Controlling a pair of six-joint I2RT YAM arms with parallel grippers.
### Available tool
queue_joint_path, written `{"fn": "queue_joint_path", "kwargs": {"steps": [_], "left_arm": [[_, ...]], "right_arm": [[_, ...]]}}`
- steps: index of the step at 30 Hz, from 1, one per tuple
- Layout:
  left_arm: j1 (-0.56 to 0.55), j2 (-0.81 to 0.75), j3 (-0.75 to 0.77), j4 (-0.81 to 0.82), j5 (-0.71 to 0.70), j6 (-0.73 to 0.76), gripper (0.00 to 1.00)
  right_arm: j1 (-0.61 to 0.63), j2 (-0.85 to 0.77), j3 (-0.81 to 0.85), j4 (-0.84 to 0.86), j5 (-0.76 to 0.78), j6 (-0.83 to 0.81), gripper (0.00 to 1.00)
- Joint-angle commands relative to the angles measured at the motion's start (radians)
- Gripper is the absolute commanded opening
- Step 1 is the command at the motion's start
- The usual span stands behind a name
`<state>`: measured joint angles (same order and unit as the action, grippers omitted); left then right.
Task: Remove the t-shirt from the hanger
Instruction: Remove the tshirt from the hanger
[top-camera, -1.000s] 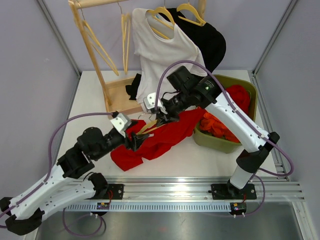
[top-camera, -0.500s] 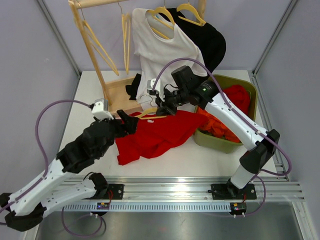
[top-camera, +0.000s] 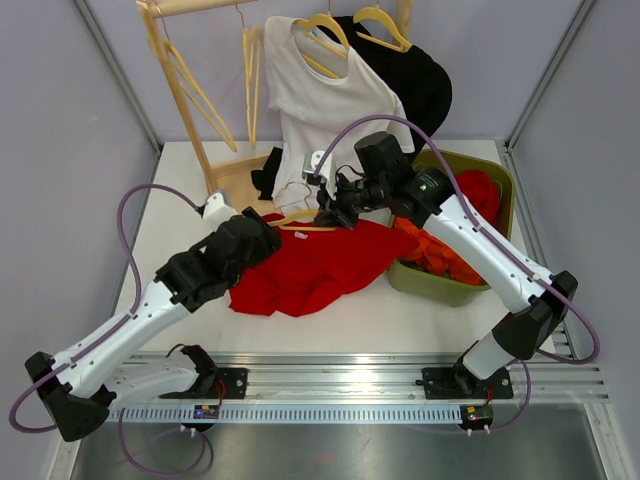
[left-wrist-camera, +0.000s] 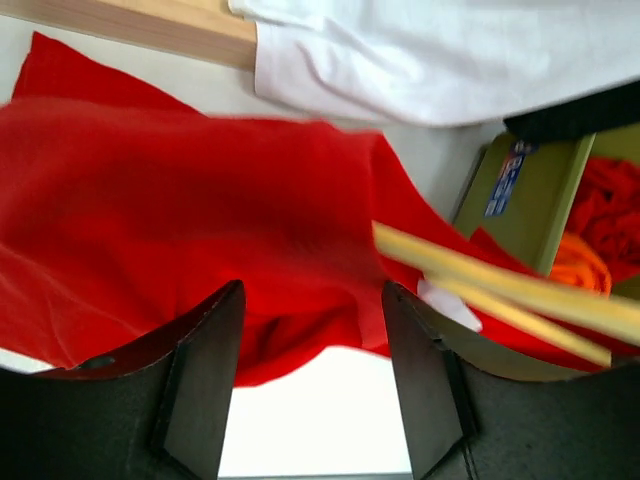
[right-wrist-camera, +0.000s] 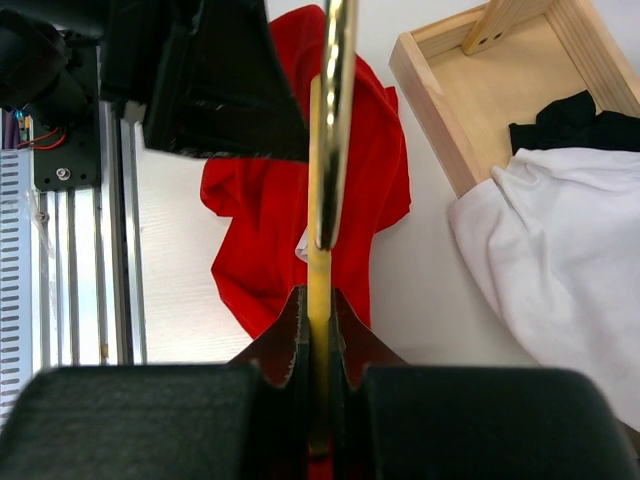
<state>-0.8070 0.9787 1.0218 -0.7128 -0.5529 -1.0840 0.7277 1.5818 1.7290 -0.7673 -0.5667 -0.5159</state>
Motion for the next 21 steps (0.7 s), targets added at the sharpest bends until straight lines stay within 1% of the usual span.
{"fn": "queue_joint_path", "kwargs": {"steps": [1, 4, 7, 13, 16, 18, 20, 21], "left_arm": [[0.057, -0.002, 0.008, 0.099, 0.027, -0.03, 0.59], [0.089, 0.014, 0.006, 0.13, 0.076, -0.005, 0.58], [0.1, 0.017, 0.008, 0.148, 0.094, 0.013, 0.58], [0.1, -0.024, -0.019, 0.19, 0.148, 0.042, 0.64], [0.1, -0.055, -0.034, 0.193, 0.143, 0.041, 0.65], [0.1, -0.058, -0.037, 0.178, 0.116, 0.026, 0.65], [0.101, -0.051, -0.046, 0.162, 0.082, 0.01, 0.63], [0.107, -0.049, -0.054, 0.18, 0.081, 0.003, 0.63]], "right_arm": [[0.006, -0.06, -0.005, 0.077, -0.021, 0.019, 0.0], [0.006, -0.066, -0.008, 0.076, -0.027, 0.019, 0.0], [0.006, -0.066, -0.012, 0.072, -0.027, 0.017, 0.0], [0.006, -0.062, -0.016, 0.074, -0.027, 0.014, 0.0], [0.006, -0.055, -0.011, 0.072, -0.032, 0.016, 0.0], [0.006, -0.054, -0.008, 0.075, -0.041, 0.022, 0.0], [0.006, -0.051, 0.0, 0.074, -0.061, 0.034, 0.0], [0.006, -0.052, 0.001, 0.075, -0.068, 0.039, 0.0]]}}
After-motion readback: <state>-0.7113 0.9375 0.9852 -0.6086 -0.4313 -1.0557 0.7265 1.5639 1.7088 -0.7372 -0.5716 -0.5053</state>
